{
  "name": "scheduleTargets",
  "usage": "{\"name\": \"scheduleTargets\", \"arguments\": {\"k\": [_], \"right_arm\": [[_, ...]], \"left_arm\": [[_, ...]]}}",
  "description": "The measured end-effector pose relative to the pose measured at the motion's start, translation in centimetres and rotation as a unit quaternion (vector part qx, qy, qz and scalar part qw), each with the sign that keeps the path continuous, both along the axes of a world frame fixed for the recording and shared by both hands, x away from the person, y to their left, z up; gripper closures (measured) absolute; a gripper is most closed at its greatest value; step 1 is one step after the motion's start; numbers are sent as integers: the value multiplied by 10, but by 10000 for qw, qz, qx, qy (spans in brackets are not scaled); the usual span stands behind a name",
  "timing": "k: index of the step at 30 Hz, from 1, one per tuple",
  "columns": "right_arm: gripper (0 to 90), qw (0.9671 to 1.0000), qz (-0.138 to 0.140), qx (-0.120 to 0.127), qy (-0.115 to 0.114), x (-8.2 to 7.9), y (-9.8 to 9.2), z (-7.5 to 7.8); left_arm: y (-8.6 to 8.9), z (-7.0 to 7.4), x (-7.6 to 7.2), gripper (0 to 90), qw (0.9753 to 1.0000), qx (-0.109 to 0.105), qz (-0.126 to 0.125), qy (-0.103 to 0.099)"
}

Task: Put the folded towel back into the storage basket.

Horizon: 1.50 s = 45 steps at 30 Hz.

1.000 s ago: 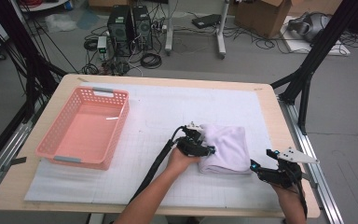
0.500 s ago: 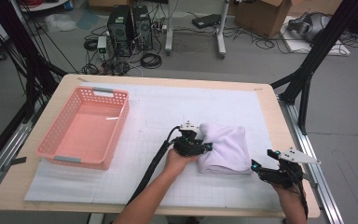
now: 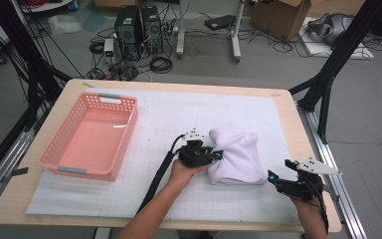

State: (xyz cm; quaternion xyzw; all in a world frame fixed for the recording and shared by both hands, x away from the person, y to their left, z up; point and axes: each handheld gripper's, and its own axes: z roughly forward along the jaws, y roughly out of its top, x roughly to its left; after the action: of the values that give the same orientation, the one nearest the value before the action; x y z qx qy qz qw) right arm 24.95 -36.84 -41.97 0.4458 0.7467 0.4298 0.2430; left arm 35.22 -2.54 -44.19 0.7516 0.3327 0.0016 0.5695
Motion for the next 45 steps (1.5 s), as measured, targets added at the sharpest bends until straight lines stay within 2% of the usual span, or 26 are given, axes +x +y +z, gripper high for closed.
{"name": "scheduleTargets", "arguments": {"k": [14, 24, 33, 45], "right_arm": [[206, 10000, 23, -9, 4, 1, 2, 0], [206, 10000, 30, 20, 5, 1, 3, 0], [206, 10000, 59, 14, -20, 2, 4, 0], [206, 10000, 65, 62, -22, 2, 6, 1]], "left_arm": [[34, 18, -7, 718, 9981, -307, 26, -526], [49, 27, -12, 721, 9960, -480, -30, -748], [59, 36, -17, 723, 9945, -602, -69, -856], [75, 60, -26, 724, 9914, -744, -148, -1063]]}}
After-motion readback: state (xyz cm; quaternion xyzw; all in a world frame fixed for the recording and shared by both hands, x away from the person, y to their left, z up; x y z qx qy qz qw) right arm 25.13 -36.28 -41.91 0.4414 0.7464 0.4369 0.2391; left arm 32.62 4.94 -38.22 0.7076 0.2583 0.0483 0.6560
